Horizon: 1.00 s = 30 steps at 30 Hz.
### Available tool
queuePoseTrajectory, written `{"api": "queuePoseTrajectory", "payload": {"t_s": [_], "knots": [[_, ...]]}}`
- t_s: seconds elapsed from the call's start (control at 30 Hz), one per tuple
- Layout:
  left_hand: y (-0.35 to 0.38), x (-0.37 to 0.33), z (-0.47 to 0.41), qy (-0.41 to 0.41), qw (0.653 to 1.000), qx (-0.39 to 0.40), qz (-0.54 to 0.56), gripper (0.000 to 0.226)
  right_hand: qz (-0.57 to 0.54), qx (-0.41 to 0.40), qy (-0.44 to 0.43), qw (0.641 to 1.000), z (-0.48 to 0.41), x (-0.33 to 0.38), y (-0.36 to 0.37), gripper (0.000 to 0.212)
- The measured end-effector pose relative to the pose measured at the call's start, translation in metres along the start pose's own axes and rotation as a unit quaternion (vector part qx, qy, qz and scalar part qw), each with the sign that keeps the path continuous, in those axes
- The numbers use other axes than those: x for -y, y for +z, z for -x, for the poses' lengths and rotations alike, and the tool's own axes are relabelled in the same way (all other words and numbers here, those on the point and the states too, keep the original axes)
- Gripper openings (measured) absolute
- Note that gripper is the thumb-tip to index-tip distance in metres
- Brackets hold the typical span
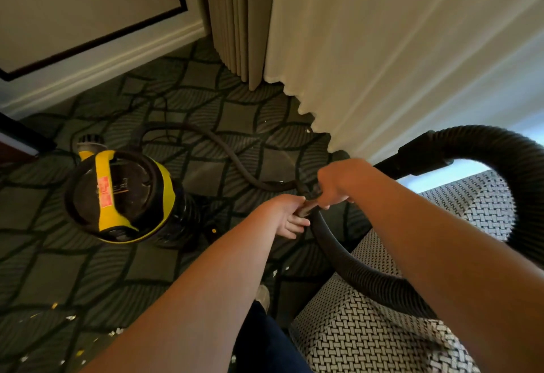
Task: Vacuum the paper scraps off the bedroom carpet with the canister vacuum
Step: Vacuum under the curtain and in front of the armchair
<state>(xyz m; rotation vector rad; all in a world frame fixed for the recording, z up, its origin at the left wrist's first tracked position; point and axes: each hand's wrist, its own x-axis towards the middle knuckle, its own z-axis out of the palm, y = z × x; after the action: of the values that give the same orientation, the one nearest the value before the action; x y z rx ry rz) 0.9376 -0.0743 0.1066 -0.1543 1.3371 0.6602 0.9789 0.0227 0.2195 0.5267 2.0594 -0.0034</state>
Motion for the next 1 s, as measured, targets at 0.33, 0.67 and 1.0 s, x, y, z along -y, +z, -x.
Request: {"api": "queuePoseTrajectory", "payload": {"t_s": [0.33,0.67,1.0], "knots": [[0.041,-0.048,0.008,0.072,0.997,-0.007,0.019,0.047,-0.275,-0.013,0.072,0.959,0.006,-0.058,0.031,0.034],[0.031,-0.052,-0.014,0.151,0.986,-0.049,0.043,0.063,-0.461,-0.047,0.143,0.875,-0.028,-0.031,0.059,0.04],[-0.034,-0.076,-0.048,0.139,0.989,-0.05,0.002,0.05,-0.679,-0.007,0.211,0.703,-0.1,0.021,0.062,0.033]]}}
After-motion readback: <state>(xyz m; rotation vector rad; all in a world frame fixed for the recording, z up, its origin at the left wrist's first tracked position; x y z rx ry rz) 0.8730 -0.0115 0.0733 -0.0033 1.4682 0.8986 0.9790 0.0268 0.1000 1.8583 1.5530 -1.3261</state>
